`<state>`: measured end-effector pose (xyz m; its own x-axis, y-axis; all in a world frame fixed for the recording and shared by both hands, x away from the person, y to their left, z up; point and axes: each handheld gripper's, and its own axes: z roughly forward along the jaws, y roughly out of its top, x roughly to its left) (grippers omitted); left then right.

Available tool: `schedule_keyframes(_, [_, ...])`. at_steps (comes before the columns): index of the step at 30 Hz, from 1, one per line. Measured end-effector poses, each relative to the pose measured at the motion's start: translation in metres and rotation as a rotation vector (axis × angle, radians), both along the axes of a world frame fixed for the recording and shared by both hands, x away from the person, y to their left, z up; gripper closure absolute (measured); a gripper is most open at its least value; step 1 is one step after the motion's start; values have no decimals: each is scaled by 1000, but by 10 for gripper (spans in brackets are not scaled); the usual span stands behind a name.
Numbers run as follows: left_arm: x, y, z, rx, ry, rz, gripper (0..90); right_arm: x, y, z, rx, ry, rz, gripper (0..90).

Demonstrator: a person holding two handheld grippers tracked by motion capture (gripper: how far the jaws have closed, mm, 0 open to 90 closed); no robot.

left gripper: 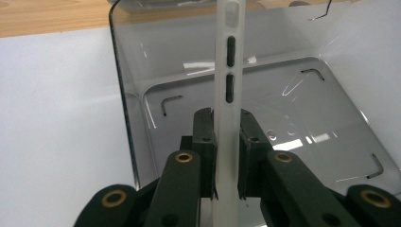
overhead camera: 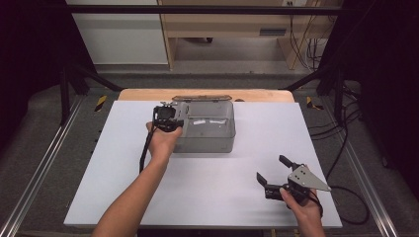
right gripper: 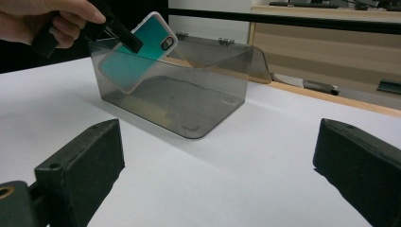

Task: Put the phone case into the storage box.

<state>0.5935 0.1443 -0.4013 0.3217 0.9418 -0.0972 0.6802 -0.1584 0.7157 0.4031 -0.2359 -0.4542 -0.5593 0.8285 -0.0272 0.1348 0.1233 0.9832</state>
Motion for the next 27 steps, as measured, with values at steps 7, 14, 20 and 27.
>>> schedule_keyframes(7, [0,4,1,17,2,9,808,0,1,0,-2,0,1,29])
schedule_keyframes(14, [1,5,0,30,7,10,807,0,1,0,-2,1,1,29])
schedule_keyframes(20, [1,4,-1,35,16,8,807,0,1,0,-1,3,2,29])
schedule_keyframes(27, [2,5,-1,35,19,8,807,0,0,0,-1,5,2,29])
